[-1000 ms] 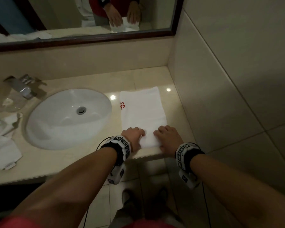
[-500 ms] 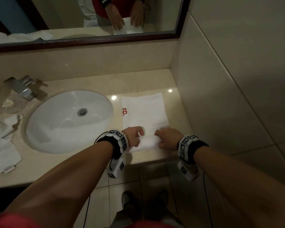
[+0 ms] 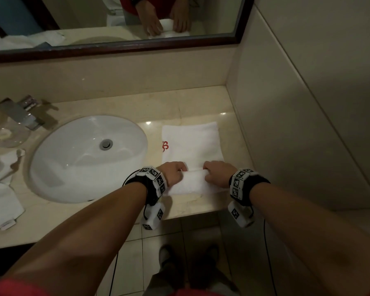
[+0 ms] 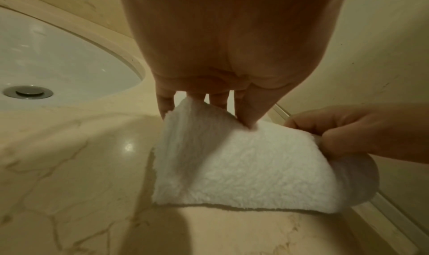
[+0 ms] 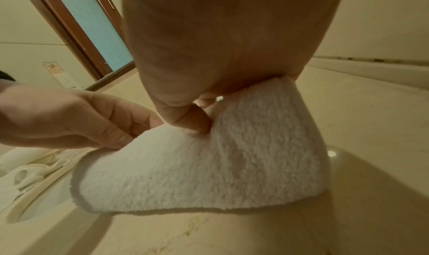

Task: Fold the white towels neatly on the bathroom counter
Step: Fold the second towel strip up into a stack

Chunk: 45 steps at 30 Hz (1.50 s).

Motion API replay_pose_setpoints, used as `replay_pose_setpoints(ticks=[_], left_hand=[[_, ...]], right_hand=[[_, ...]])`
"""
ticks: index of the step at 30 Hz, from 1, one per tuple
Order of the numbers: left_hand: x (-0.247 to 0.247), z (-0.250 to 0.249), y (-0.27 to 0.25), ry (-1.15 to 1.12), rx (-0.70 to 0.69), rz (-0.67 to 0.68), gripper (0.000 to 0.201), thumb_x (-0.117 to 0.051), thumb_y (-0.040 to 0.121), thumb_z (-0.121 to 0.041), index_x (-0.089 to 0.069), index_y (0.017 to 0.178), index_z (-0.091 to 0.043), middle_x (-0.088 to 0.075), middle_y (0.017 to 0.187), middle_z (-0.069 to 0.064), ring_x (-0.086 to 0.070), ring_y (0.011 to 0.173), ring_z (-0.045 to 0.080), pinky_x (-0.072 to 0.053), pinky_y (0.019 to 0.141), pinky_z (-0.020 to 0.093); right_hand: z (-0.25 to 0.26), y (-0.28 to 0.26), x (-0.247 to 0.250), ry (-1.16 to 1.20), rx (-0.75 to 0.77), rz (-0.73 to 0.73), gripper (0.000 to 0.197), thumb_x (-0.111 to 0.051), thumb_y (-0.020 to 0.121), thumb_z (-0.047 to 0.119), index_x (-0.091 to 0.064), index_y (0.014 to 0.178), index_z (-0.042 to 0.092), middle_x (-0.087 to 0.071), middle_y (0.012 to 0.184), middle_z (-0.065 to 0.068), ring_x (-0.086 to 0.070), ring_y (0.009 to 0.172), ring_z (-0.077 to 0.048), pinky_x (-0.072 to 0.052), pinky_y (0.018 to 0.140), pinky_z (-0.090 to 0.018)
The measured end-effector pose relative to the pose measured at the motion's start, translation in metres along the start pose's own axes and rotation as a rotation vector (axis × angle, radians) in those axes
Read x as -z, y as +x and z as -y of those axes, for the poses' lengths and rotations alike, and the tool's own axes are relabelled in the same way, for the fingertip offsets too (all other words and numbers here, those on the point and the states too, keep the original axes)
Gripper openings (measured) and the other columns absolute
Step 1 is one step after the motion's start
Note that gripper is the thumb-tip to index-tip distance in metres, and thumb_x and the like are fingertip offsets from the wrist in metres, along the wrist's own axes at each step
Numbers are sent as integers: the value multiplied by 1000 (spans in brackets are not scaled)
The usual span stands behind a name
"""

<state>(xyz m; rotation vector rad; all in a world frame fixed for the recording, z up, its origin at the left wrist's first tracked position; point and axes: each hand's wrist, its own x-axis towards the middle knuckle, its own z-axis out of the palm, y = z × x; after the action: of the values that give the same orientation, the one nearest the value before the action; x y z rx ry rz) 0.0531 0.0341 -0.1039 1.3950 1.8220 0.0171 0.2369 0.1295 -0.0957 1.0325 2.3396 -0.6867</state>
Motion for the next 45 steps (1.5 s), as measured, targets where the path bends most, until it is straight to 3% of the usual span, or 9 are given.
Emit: replay_pose_setpoints(ticks=[5, 9, 12, 16, 21, 26, 33, 40, 45], left_hand=[[-2, -7, 1, 59, 34, -128, 36, -47, 88, -16, -58, 120, -28, -62, 119, -3, -58, 109, 22, -46, 97, 38], [-7, -17, -9, 299, 15, -307, 31, -48, 86, -24, -54, 116, -28, -52, 118, 0, -49, 107, 25, -44, 90, 42], [-14, -23, -19, 440, -74, -370, 34, -50, 84, -39, -50, 116, -25, -49, 112, 2, -44, 103, 23, -41, 87, 43], [-27, -24, -25, 587, -98, -319, 66, -61, 76, -61, -41, 127, -25, -45, 119, 3, -41, 108, 25, -38, 88, 45], [-35, -22, -27, 691, -84, -321, 73, -70, 76, -39, -31, 135, -22, -41, 128, 8, -39, 113, 28, -36, 92, 44], [-35, -25, -24, 709, -57, -304, 69, -67, 76, -29, -33, 134, -20, -41, 127, 8, -39, 112, 29, -37, 90, 43], [-37, -30, -16, 722, -6, -297, 73, -68, 74, -28, -31, 137, -19, -40, 130, 8, -39, 115, 29, -35, 91, 44], [-36, -29, -9, 678, 4, -312, 63, -65, 77, -28, -35, 132, -20, -44, 127, 6, -42, 114, 28, -36, 91, 44], [-39, -30, -17, 592, -2, -290, 68, -68, 76, -39, -35, 133, -23, -46, 128, 4, -44, 115, 27, -38, 92, 45]], right_hand=[[-2, 4, -2, -59, -2, -50, 41, -46, 90, 31, -51, 129, 21, -49, 125, -9, -49, 113, -29, -41, 94, -41], [-3, 3, -5, -54, -2, -109, 41, -45, 91, 28, -50, 132, 25, -48, 126, -7, -47, 114, -28, -40, 95, -42], [-4, 2, -8, -53, -8, -212, 41, -47, 90, 25, -48, 131, 26, -48, 125, -7, -47, 113, -27, -40, 94, -41], [-3, -2, -16, -99, 28, -354, 35, -51, 90, 23, -52, 125, 24, -50, 121, -5, -49, 109, -26, -38, 89, -39], [2, -9, -31, -127, 105, -540, 21, -62, 83, 13, -64, 103, 18, -59, 102, -7, -56, 91, -30, -42, 79, -41], [1, -22, -36, -239, 144, -485, 41, -62, 76, 23, -60, 116, 16, -57, 114, -7, -53, 105, -29, -40, 93, -42], [-2, -22, -48, -400, 111, -367, 86, -70, 72, 29, -28, 146, 17, -35, 144, -10, -33, 133, -31, -19, 115, -47], [7, -9, -45, -410, 51, -392, 80, -68, 74, 18, -30, 145, 20, -39, 141, -13, -43, 124, -32, -26, 109, -50], [5, -17, -42, -417, 84, -336, 82, -71, 72, 25, -29, 142, 23, -37, 137, -10, -42, 119, -30, -33, 101, -46]])
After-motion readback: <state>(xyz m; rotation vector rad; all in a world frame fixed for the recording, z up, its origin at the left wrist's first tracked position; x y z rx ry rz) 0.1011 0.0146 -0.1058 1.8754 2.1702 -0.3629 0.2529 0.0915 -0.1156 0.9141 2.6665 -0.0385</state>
